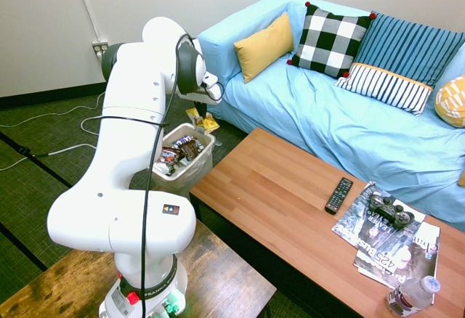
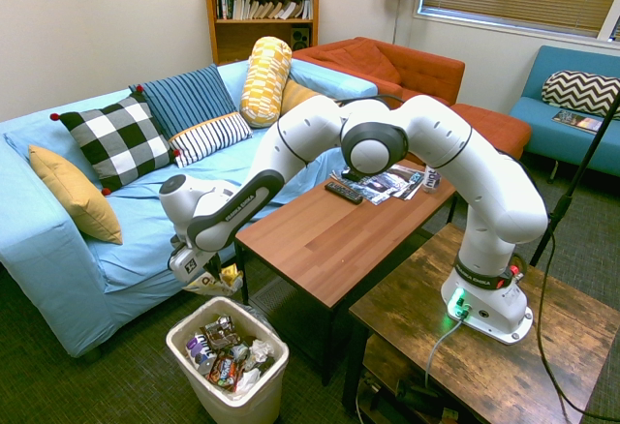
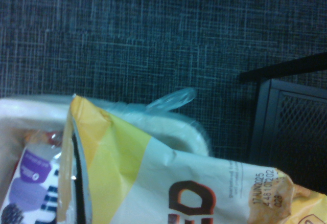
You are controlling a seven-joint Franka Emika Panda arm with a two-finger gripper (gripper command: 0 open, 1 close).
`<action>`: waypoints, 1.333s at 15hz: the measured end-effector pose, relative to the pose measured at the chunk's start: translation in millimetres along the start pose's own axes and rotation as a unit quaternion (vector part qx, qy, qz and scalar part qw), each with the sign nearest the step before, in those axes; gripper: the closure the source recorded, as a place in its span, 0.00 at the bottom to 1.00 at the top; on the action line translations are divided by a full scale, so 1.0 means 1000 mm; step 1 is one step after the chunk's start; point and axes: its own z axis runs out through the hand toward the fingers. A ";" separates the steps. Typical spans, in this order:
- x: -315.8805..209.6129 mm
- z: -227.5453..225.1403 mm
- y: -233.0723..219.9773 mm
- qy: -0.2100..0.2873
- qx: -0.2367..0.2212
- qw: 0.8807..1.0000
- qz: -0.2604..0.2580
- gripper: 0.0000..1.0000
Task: Throw the chip bag in the trash bin
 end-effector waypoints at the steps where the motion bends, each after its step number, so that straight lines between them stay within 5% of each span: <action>1: -0.020 0.005 -0.007 0.003 -0.005 1.000 -0.012 1.00; 2: -0.037 0.008 -0.013 0.006 -0.009 1.000 -0.022 1.00; 3: -0.052 0.011 -0.017 0.007 -0.012 0.999 -0.031 0.00; 20: -0.104 0.041 -0.031 0.012 -0.035 0.998 -0.053 0.00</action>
